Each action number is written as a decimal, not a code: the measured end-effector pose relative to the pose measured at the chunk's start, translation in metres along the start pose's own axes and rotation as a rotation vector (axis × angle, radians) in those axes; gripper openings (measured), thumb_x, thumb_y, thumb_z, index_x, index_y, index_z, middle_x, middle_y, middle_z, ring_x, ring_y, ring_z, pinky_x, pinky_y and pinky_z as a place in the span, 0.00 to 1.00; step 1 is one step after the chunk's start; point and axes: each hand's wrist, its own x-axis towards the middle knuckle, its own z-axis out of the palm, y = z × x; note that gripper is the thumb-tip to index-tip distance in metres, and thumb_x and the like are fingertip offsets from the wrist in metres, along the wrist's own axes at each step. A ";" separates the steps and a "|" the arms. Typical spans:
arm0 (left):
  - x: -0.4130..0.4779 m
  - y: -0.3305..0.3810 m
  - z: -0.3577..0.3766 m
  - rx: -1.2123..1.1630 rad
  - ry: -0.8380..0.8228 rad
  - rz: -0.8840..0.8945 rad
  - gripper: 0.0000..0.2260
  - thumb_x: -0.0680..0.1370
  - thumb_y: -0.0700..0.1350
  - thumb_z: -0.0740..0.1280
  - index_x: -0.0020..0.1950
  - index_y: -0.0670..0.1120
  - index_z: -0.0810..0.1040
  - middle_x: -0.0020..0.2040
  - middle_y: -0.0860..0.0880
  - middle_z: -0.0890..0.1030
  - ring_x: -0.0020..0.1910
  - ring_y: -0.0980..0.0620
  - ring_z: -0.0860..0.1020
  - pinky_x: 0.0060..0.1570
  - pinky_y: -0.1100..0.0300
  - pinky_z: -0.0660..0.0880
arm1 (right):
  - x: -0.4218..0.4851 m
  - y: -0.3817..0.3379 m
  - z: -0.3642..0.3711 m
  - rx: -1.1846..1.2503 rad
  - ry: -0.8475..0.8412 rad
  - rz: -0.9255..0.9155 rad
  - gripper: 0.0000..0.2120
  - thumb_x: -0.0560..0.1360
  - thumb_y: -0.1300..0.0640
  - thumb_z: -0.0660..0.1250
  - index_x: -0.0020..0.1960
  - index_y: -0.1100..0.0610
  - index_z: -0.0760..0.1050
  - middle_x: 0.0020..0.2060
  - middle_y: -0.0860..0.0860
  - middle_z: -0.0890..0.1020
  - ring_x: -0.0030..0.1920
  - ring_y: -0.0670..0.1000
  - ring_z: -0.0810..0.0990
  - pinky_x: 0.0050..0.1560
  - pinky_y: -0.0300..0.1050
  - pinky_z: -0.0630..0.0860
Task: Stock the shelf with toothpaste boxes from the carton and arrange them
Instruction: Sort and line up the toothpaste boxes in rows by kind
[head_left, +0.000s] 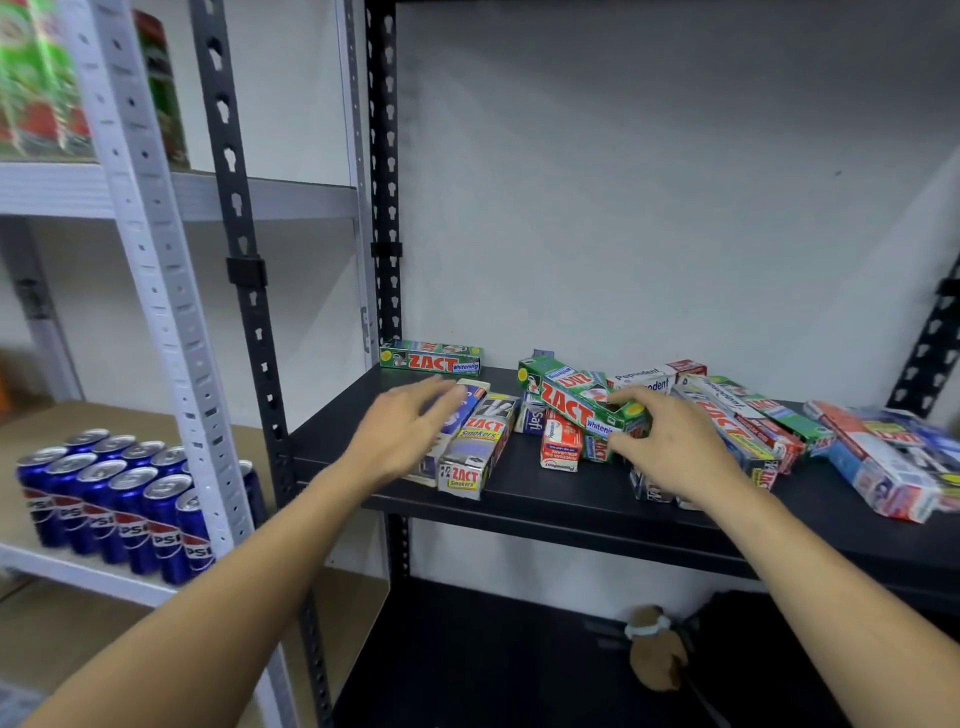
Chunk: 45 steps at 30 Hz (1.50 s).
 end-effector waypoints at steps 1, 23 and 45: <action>0.003 -0.005 -0.006 -0.016 0.026 -0.037 0.25 0.82 0.62 0.55 0.72 0.49 0.74 0.71 0.51 0.75 0.68 0.55 0.72 0.65 0.58 0.65 | 0.001 0.000 -0.001 -0.011 -0.001 0.005 0.19 0.73 0.48 0.71 0.63 0.47 0.75 0.51 0.48 0.82 0.33 0.39 0.75 0.29 0.32 0.65; 0.046 -0.107 -0.009 0.450 -0.168 -0.273 0.24 0.82 0.62 0.54 0.76 0.54 0.67 0.76 0.51 0.68 0.75 0.47 0.65 0.69 0.50 0.66 | 0.144 -0.070 0.068 0.053 -0.095 -0.124 0.18 0.75 0.55 0.72 0.64 0.52 0.77 0.59 0.52 0.80 0.50 0.48 0.76 0.46 0.40 0.72; 0.054 -0.133 0.000 0.387 -0.111 -0.318 0.27 0.76 0.69 0.54 0.72 0.60 0.69 0.73 0.53 0.70 0.70 0.46 0.70 0.66 0.50 0.69 | 0.219 -0.067 0.137 0.156 -0.361 0.043 0.25 0.66 0.54 0.80 0.59 0.60 0.79 0.57 0.54 0.81 0.57 0.52 0.78 0.59 0.48 0.76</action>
